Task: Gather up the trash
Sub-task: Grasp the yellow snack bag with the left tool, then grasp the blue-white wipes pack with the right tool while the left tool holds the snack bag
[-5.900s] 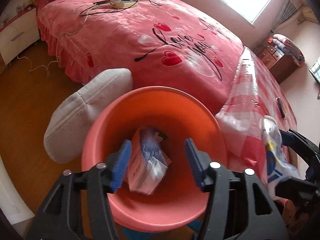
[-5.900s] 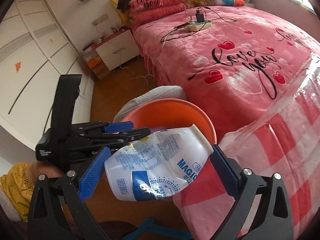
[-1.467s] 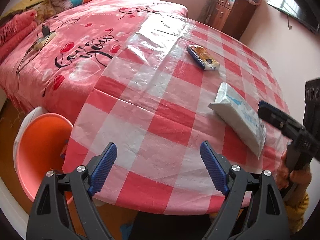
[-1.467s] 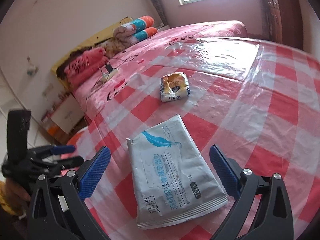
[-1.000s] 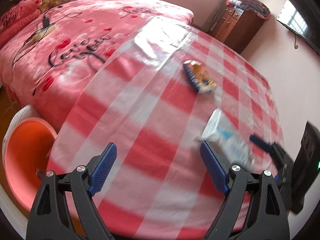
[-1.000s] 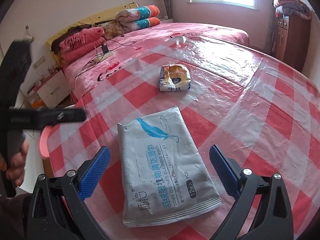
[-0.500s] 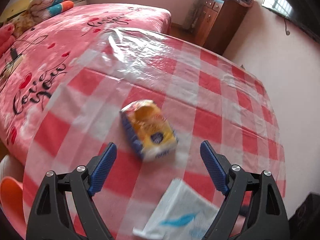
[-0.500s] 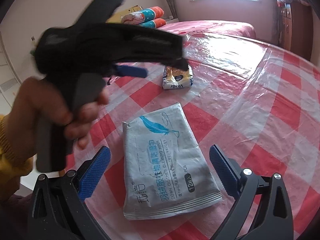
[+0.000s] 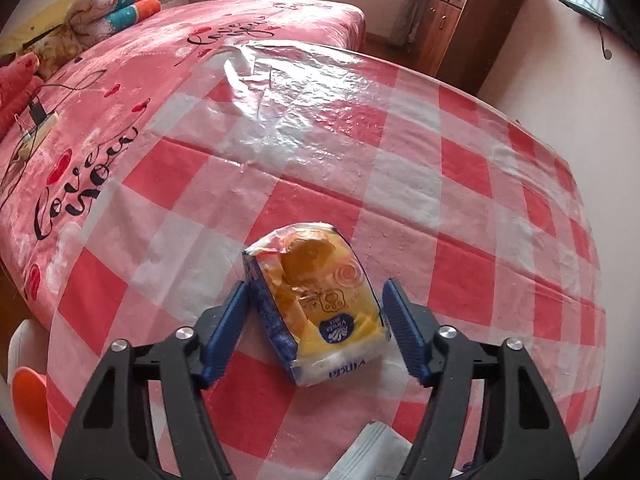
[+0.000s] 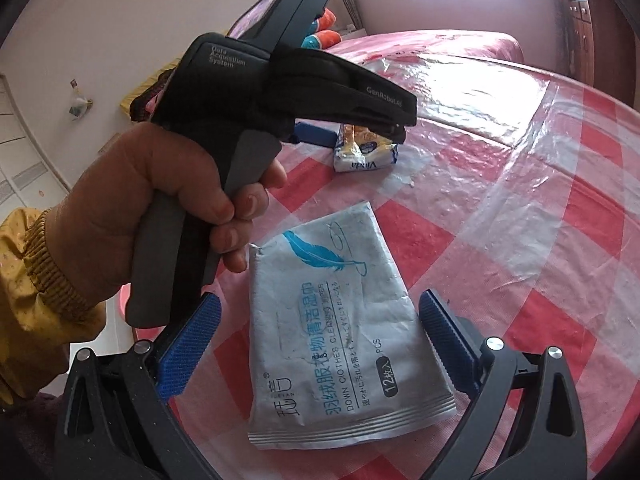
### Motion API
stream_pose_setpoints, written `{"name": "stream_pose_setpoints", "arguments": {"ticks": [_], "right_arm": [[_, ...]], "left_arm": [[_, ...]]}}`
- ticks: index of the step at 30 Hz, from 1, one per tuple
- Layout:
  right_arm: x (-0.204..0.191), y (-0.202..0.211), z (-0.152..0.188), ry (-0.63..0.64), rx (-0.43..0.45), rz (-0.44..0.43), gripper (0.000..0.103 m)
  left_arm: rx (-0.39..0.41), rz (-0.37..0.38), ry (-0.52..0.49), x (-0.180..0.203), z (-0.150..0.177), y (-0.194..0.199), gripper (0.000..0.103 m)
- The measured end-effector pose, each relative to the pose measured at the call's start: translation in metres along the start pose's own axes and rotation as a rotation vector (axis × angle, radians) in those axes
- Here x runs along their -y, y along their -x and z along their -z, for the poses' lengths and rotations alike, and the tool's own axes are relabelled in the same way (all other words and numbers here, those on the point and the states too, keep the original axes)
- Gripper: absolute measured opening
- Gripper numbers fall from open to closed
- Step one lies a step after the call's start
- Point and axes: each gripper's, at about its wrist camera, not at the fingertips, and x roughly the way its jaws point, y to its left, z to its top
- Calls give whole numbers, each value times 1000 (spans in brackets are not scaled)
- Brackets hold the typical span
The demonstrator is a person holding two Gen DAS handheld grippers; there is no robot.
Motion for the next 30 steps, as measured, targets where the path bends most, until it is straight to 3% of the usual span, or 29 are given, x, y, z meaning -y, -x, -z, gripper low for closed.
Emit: {"name": "stream_pose_setpoints", "arguments": {"ticks": [6, 15, 30], "right_arm": [[0, -1, -1, 3, -4, 16, 98], [-6, -8, -4, 20, -5, 53, 98], [-27, -16, 0, 77, -22, 117, 98]], "left_arm": [[24, 10, 4, -4, 3, 3, 51], [35, 51, 35, -19, 12, 14, 42], [53, 81, 41, -57, 52, 52, 40]]}}
